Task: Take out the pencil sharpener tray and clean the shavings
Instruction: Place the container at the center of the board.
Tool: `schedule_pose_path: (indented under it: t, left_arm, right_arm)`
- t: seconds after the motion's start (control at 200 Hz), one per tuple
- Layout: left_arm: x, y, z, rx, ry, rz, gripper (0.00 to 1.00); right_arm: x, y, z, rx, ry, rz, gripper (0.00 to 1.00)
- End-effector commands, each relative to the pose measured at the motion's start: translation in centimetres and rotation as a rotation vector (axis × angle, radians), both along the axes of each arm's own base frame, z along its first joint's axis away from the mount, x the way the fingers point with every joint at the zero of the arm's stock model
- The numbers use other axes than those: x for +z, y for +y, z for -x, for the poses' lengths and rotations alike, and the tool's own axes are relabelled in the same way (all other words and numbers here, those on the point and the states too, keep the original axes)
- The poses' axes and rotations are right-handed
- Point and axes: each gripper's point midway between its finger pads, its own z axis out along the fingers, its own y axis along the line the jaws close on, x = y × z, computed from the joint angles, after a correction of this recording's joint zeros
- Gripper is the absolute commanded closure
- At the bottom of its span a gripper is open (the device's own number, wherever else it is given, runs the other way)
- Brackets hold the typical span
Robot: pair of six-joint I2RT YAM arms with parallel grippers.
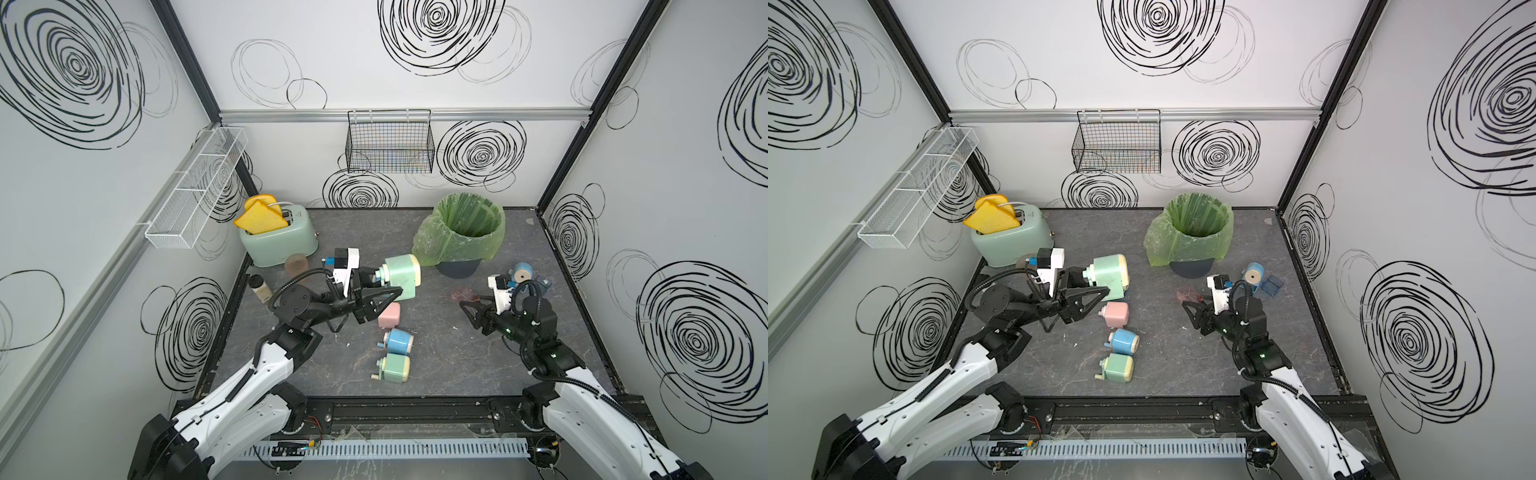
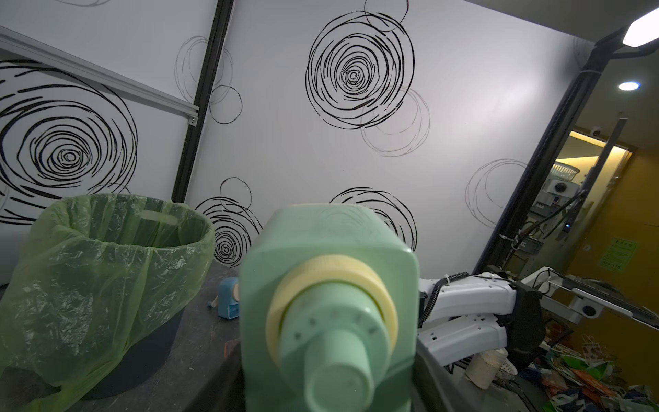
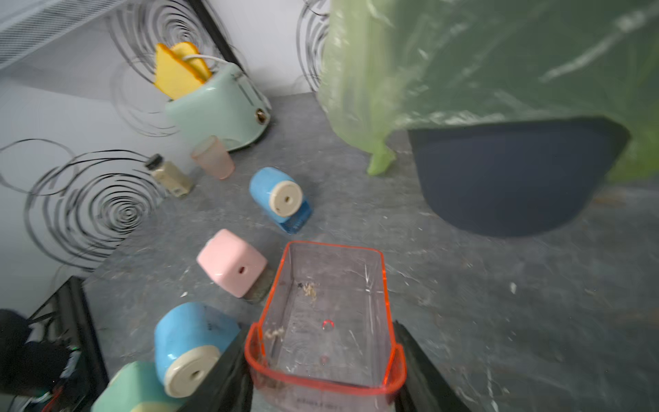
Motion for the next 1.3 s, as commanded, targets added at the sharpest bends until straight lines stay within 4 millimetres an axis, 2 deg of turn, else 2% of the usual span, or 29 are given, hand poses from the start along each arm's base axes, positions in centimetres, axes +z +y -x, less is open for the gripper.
schedule_pose_path:
  t: [0.0, 0.05, 0.17, 0.34, 0.485, 0.685, 0.78, 0.885, 0.955, 1.211, 1.296]
  left_arm:
    - [0.6, 0.2, -0.4, 0.060, -0.031, 0.028, 0.58]
    - [0.2, -0.1, -0.5, 0.061, -0.019, 0.024, 0.59]
    - [-1.1, -1.2, -0.4, 0.056, 0.004, 0.005, 0.59]
    - [-2.8, -2.8, 0.4, 0.031, 0.026, -0.020, 0.59]
    - [-3.3, -3.5, 1.0, 0.013, 0.026, -0.030, 0.59]
    - [-3.6, -3.7, 1.0, 0.014, 0.024, -0.041, 0.59]
    - [-3.7, -3.7, 0.9, 0.012, 0.024, -0.044, 0.59]
    - [-3.8, -3.8, 0.8, 0.011, 0.026, -0.038, 0.59]
    - [-3.8, -3.8, 0.8, 0.006, 0.028, -0.038, 0.59]
    - [-3.5, -3.2, 0.9, 0.030, 0.018, -0.040, 0.59]
    - [-3.5, -3.1, 1.0, 0.034, 0.018, -0.041, 0.59]
  right_arm:
    - [-2.5, -3.5, -2.0, -0.245, 0.063, 0.068, 0.63]
    - [-3.8, -4.5, -2.4, -0.308, 0.101, 0.094, 0.62]
    - [-7.0, -5.4, -2.9, -0.374, 0.194, 0.141, 0.61]
    - [-9.0, -6.5, -4.6, -0.456, 0.297, 0.232, 0.62]
    - [-9.8, -7.0, -5.6, -0.473, 0.335, 0.273, 0.62]
    - [-10.6, -7.7, -5.0, -0.507, 0.411, 0.285, 0.61]
    - [-11.3, -7.3, -4.3, -0.481, 0.461, 0.293, 0.56]
    - [-12.2, -8.2, -4.0, -0.530, 0.487, 0.297, 0.50]
    - [-12.2, -8.3, -4.3, -0.538, 0.491, 0.303, 0.45]
    - [-14.0, -8.1, -5.3, -0.507, 0.546, 0.325, 0.37]
    - [-14.0, -7.9, -5.5, -0.496, 0.548, 0.328, 0.33]
